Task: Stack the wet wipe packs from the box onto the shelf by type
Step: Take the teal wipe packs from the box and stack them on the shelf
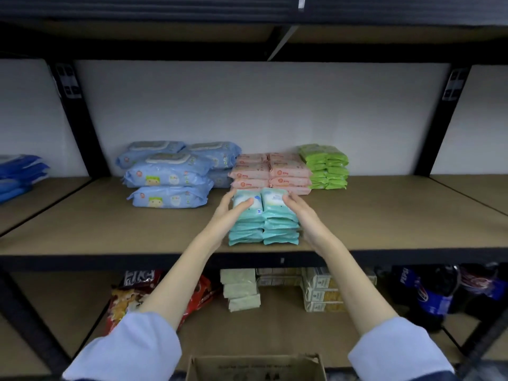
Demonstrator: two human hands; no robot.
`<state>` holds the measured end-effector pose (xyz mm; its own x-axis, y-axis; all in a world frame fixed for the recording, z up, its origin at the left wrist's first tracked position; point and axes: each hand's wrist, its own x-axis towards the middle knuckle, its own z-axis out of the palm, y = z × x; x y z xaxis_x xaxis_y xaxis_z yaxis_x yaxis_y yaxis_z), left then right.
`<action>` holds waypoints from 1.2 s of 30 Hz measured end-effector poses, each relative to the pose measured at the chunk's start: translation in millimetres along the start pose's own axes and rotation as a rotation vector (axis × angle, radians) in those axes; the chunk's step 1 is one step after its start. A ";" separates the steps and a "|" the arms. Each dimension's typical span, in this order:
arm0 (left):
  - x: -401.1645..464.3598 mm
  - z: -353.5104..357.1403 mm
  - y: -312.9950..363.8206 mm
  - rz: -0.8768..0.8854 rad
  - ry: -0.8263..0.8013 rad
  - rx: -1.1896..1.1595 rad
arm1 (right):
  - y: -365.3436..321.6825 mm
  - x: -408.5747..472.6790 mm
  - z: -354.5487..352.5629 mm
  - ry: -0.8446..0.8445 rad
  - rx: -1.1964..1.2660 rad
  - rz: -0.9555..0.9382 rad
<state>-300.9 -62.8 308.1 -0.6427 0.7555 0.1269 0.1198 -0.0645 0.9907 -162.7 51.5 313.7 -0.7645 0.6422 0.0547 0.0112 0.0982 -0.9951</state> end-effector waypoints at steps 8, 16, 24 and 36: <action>-109.6 -17.0 -26.7 0.262 0.162 0.582 | 46.4 -89.2 9.5 0.232 -0.572 -0.341; -187.2 -6.9 -155.2 -0.180 0.059 0.537 | 174.1 -147.7 38.8 0.110 -0.543 0.103; -243.8 -7.4 -302.3 -0.720 0.058 0.478 | 322.8 -184.7 73.3 0.037 -0.431 0.614; -212.3 -3.1 -436.4 -0.794 0.004 0.490 | 455.2 -164.9 84.4 0.091 -0.332 0.921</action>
<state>-219.1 -197.1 -151.1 -0.6759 0.4578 -0.5776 -0.0506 0.7530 0.6561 -85.9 -73.9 -155.3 -0.3136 0.6295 -0.7109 0.7692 -0.2705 -0.5789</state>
